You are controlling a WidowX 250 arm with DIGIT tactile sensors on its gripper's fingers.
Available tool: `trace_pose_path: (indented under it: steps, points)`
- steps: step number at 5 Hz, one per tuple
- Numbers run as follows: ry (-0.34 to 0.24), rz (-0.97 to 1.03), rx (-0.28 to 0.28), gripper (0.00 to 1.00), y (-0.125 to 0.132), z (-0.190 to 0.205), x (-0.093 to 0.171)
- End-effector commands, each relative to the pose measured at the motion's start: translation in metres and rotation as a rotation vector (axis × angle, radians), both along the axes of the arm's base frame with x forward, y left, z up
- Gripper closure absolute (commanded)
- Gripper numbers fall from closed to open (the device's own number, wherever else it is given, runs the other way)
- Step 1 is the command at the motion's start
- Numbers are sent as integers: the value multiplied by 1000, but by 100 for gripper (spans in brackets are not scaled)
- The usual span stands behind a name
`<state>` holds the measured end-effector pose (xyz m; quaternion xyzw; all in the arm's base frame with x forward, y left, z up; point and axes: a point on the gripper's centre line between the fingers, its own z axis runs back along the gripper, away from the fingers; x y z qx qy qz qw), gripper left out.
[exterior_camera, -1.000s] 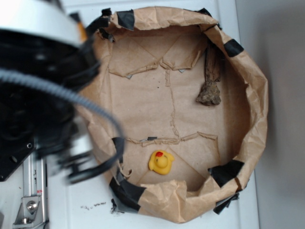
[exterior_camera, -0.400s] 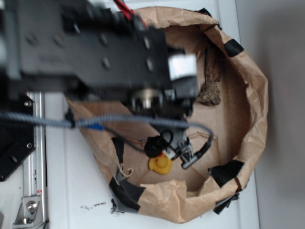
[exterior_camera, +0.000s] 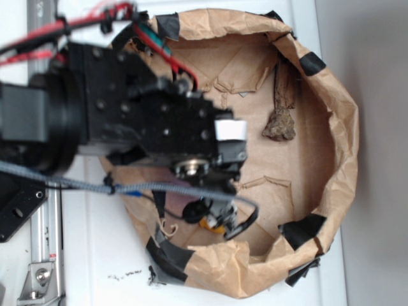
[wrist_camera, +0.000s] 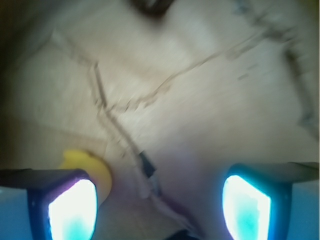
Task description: Grab the yellow duck.
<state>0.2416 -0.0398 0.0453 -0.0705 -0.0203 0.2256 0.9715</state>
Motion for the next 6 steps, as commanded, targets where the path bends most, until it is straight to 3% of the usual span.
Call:
trace_pose_path:
  steps: [1,4,6]
  points:
    - [-122,-103,-89,0,-11,7,4]
    - [-218,-108,-77,0,-6,42,4]
    - [-143,-152,-74,0,-16,17,7]
